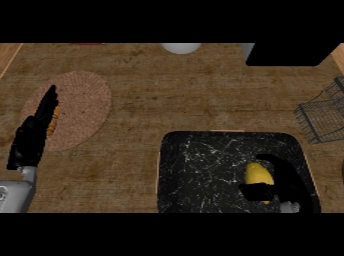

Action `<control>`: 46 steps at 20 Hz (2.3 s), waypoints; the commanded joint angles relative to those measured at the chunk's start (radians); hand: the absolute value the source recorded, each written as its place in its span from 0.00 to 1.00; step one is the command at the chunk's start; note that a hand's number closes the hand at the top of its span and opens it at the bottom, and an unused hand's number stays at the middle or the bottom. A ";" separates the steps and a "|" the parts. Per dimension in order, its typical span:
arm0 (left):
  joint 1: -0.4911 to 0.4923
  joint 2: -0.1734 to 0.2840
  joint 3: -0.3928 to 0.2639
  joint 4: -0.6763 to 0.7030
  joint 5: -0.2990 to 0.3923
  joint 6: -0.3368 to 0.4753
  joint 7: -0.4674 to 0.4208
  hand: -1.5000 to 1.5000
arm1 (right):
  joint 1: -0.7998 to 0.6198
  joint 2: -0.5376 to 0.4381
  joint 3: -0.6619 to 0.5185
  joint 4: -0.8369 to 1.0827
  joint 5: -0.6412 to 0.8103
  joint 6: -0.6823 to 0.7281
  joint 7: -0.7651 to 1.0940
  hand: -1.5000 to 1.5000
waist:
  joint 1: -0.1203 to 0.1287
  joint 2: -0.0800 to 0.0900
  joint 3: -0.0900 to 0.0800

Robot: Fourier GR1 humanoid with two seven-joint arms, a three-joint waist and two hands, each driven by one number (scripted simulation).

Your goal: Pick the lemon from the tray and place it in the tiered basket

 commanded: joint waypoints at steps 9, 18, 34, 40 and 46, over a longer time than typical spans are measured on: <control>0.004 0.004 0.028 -0.077 -0.012 -0.031 0.056 0.50 | -0.075 0.068 -0.013 0.024 0.032 0.071 0.078 1.00 | 0.003 0.002 0.009; -0.004 -0.019 0.028 -0.013 -0.018 -0.037 0.023 0.50 | -0.032 -0.173 0.329 -0.159 0.110 0.285 -0.469 1.00 | 0.004 -0.004 0.008; 0.079 -0.030 0.046 -0.064 -0.023 -0.045 0.002 0.50 | 0.110 -0.307 -0.191 -0.772 -0.059 0.069 -0.610 1.00 | -0.013 -0.001 0.009; 0.061 -0.040 0.052 -0.058 -0.052 -0.038 -0.010 0.50 | -0.018 -0.428 -0.480 -0.697 -0.134 0.209 -0.590 1.00 | -0.010 0.001 0.008; 0.054 -0.051 0.063 -0.057 -0.063 -0.055 0.000 0.50 | -0.248 -0.447 -0.577 -0.425 -0.319 0.302 -0.603 1.00 | 0.007 0.004 0.008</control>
